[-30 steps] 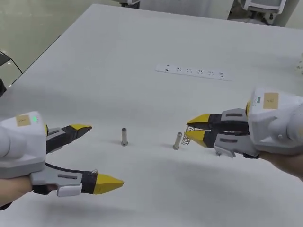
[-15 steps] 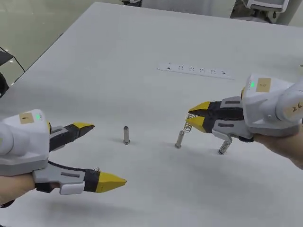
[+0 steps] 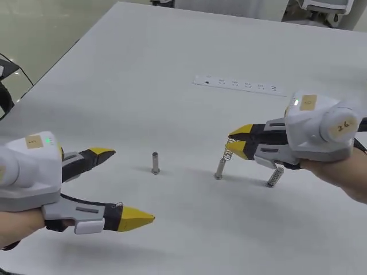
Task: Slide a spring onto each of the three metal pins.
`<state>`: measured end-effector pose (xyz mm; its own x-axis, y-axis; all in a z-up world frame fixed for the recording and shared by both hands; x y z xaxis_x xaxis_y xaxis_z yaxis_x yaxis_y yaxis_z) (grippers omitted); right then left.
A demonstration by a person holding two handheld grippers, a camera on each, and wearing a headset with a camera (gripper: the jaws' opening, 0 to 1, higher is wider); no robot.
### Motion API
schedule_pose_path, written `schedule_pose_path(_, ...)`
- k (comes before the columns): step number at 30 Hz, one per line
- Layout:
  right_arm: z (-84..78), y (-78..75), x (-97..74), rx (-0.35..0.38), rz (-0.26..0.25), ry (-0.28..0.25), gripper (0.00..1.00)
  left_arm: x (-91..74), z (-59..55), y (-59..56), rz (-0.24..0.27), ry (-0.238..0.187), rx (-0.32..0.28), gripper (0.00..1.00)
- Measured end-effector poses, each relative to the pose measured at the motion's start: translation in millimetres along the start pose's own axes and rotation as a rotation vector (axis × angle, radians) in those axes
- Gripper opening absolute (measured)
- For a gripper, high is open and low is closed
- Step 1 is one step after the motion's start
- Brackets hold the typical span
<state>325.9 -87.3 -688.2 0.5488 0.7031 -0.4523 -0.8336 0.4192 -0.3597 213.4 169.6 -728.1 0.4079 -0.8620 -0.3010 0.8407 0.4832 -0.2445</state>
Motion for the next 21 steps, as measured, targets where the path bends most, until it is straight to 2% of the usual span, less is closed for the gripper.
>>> schedule_pose_path(21, -7.6, -0.9, 10.5, 0.000, 0.011, 0.024, 0.07, -0.8, -1.3, 1.4, -0.002, 0.006, -0.008, 0.98)
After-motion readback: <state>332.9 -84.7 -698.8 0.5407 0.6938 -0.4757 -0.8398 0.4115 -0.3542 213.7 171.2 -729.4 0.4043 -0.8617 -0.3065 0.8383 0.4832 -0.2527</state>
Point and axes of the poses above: the centre of the closed fingertips' face, and the gripper's own axes: x roughly forward along the fingers, y roughly to its left, z roughly out of its top, the point moved 9 cm from there along -x, roughly backward along the fingers, and after that the axes turned 14 degrees about -z, right-handed, at the moved point
